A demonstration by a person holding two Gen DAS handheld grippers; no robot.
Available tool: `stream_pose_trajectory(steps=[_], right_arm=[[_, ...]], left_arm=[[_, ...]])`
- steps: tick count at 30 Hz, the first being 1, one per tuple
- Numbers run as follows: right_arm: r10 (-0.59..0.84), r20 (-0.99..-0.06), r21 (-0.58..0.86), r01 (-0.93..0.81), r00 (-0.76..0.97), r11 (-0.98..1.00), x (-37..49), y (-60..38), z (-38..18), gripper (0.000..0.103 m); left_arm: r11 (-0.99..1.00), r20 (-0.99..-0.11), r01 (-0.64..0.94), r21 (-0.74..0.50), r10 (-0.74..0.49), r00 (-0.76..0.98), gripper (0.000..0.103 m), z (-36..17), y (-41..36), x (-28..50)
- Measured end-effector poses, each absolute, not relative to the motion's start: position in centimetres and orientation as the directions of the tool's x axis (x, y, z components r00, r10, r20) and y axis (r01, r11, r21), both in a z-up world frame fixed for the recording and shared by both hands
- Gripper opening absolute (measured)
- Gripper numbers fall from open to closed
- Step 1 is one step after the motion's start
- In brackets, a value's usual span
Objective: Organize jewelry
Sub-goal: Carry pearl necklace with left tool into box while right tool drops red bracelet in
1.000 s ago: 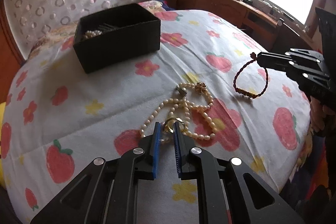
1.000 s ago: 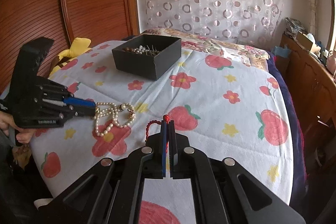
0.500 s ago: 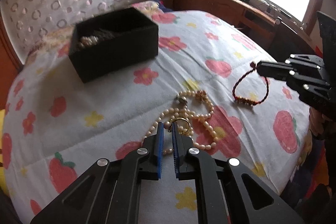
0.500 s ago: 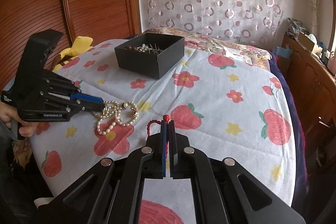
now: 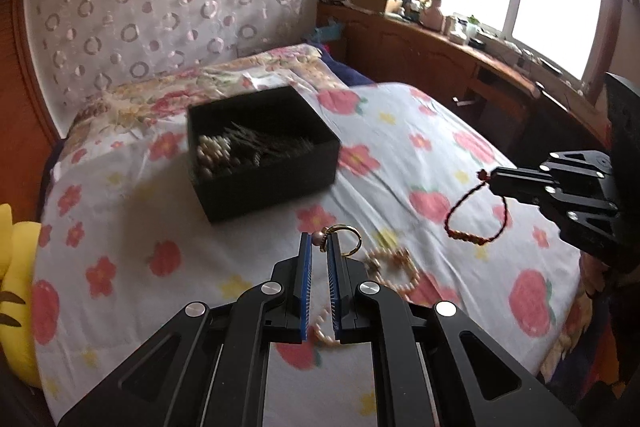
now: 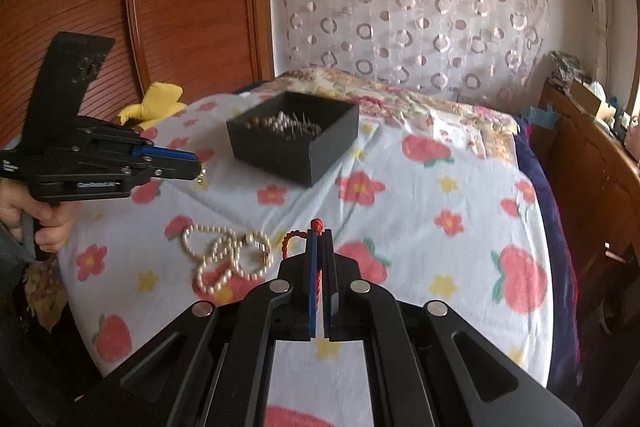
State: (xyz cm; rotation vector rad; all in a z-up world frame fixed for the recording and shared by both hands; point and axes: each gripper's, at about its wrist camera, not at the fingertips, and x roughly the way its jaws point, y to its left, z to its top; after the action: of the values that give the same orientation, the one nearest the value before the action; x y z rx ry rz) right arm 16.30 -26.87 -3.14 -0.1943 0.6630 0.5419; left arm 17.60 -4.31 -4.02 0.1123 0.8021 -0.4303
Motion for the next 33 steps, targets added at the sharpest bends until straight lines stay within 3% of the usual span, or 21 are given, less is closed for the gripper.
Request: stream_pose_trajectory(steps=[15,30,33], right_arm=[[0.454,-0.574,-0.034,-0.574,0.681,0.818,23.9,-24.3,1.2,0.003],[0.498,-0.605,0.013,-0.618,0.621,0.786,31.5,-19.7,-1.1,0.003],[0.5,-0.612,0.016,-0.622,0.613,0.783,32.4,-18.9,-1.6,0.005]], left_arm=[[0.932,-0.675,0.356,-0.068,-0.306,0.672,0.007,-1.7,-3.0,25.9],[0.944,-0.712,0.32,-0.074,-0.275,0.646,0.007,-4.9,-1.5,31.1],[0.95,-0.712,0.3,-0.085,-0.269,0.649,0.016,-5.2,-0.8,31.3]])
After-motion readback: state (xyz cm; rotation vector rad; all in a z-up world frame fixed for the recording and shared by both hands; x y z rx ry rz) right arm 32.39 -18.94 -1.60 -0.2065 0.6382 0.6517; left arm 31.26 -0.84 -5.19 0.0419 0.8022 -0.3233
